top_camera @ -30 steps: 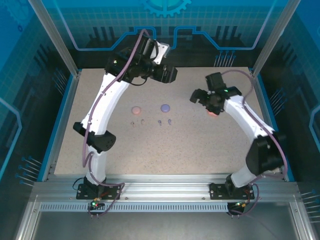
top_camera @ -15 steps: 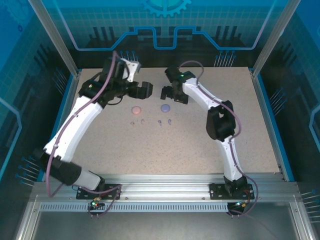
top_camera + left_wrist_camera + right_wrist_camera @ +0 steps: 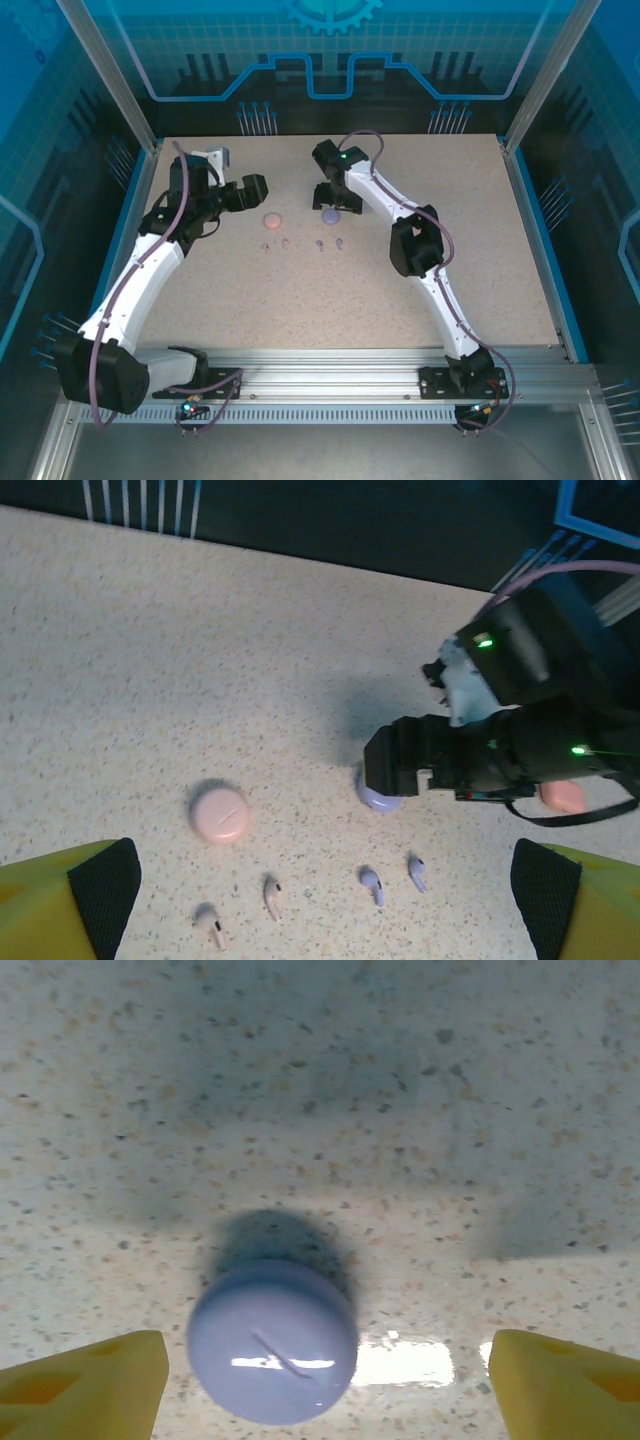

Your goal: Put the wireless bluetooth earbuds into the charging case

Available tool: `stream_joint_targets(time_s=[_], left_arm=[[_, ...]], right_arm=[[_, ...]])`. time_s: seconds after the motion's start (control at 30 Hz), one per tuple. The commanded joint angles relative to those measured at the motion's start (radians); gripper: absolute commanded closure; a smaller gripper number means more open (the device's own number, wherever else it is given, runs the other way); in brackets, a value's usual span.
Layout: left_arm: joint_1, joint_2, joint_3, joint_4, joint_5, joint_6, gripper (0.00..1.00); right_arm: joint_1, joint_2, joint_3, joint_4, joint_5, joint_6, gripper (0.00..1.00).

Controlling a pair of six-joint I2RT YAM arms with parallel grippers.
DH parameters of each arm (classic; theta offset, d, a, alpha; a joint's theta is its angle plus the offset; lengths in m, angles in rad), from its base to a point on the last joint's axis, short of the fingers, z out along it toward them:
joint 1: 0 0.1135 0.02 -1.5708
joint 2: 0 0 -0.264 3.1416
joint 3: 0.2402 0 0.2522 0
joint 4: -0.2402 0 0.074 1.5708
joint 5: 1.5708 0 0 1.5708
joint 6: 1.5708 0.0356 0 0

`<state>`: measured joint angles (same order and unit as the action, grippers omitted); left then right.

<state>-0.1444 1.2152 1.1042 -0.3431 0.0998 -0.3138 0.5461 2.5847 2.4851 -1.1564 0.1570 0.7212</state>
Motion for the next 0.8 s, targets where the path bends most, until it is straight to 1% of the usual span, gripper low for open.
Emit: stream_joint_targets(time_s=[0.0, 0.13, 0.23, 0.37, 0.57, 0.77], left_arm=[[0.005, -0.058, -0.051, 0.131, 0.029, -0.082, 0.01], [0.005, -0.075, -0.126, 0.192, 0.040, -0.139, 0.01], [0.005, -0.078, -0.157, 0.218, 0.053, -0.156, 0.01], [0.003, -0.077, -0.165, 0.240, 0.073, -0.173, 0.01], [0.000, -0.072, -0.178, 0.264, 0.089, -0.189, 0.01], [-0.003, -0.065, -0.181, 0.277, 0.100, -0.190, 0.01]], right_arm=[[0.030, 0.049, 0.057, -0.042, 0.002, -0.003, 0.17], [0.036, 0.068, 0.061, -0.055, 0.014, 0.022, 0.19], [0.042, 0.074, 0.058, -0.051, 0.025, 0.030, 0.20], [0.041, 0.080, 0.056, -0.054, 0.033, 0.011, 0.25], [0.038, 0.068, 0.027, -0.038, 0.035, -0.092, 0.38], [0.035, 0.039, -0.030, -0.005, 0.022, -0.264, 0.47]])
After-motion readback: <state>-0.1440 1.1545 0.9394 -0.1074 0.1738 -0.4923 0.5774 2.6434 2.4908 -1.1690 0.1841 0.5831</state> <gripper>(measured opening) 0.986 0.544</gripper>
